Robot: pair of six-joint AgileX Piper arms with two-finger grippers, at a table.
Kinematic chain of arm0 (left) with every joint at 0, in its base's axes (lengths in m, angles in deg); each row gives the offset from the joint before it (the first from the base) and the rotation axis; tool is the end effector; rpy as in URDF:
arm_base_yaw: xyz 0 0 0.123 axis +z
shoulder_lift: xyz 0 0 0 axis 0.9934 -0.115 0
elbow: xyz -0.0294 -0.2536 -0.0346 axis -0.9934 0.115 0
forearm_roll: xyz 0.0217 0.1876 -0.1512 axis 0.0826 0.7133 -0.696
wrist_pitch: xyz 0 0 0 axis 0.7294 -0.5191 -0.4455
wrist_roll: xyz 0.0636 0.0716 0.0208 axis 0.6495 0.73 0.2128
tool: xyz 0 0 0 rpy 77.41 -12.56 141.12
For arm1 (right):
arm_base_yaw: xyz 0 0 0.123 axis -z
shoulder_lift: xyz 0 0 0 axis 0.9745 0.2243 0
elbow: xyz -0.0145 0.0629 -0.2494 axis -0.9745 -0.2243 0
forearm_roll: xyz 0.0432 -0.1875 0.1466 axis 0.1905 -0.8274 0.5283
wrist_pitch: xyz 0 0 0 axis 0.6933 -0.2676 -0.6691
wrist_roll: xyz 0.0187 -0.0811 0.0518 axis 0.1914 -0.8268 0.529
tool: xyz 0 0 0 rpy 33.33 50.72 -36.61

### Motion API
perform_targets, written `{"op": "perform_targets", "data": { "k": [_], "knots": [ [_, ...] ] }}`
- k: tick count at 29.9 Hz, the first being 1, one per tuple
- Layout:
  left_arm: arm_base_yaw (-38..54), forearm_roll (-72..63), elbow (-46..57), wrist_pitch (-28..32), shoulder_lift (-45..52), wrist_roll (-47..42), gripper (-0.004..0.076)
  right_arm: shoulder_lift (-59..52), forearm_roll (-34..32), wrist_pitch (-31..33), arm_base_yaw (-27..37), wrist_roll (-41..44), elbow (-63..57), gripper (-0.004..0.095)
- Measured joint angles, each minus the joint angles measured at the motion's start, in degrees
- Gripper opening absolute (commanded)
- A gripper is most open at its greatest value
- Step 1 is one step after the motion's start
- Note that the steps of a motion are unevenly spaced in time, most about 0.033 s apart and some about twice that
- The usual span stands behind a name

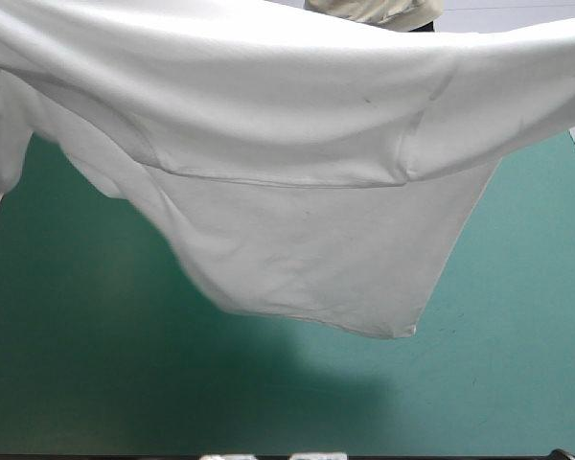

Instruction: Fold the cloth

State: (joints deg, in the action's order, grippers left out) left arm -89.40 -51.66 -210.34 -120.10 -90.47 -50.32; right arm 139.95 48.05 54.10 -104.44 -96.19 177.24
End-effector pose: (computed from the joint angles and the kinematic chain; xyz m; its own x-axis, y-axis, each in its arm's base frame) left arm 0.0919 -0.0282 0.6523 0.4269 0.2560 -0.8673 0.1557 0.9240 0.3494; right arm 0.0448 0.0171 0.6143 0.3717 -0.2336 -0.8985 -0.2927 0.8890 -0.3522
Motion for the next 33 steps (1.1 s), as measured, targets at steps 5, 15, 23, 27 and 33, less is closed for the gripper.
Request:
{"op": "perform_targets", "data": {
  "k": [5,15,23,27,33],
  "knots": [
    [0.0,-0.64,-4.3,0.39,0.26,0.0,-0.0009,0.0,0.19,0.16,0.0,-1.77,4.17,-0.0003],
    [0.0,-1.22,-4.41,-4.0,-3.07,0.0,-0.0009,1.52,-8.31,2.26,0.0,3.19,5.67,-0.0003],
    [-0.08,-1.71,7.16,-7.25,-12.53,-1.07,-0.0009,9.4,-22.59,9.16,0.0,12.68,-3.11,-0.0017],
    [-0.08,-1.71,13.73,-6.85,-18.17,-1.01,-0.0009,13.63,-26.13,7.65,0.27,17.11,-12.32,-0.0017],
    [-0.08,-1.61,17.85,-2.37,-27.84,-0.22,-0.0009,22.1,-16.84,-1.45,9.17,16.45,-18.49,-0.0018]
  ]
}}
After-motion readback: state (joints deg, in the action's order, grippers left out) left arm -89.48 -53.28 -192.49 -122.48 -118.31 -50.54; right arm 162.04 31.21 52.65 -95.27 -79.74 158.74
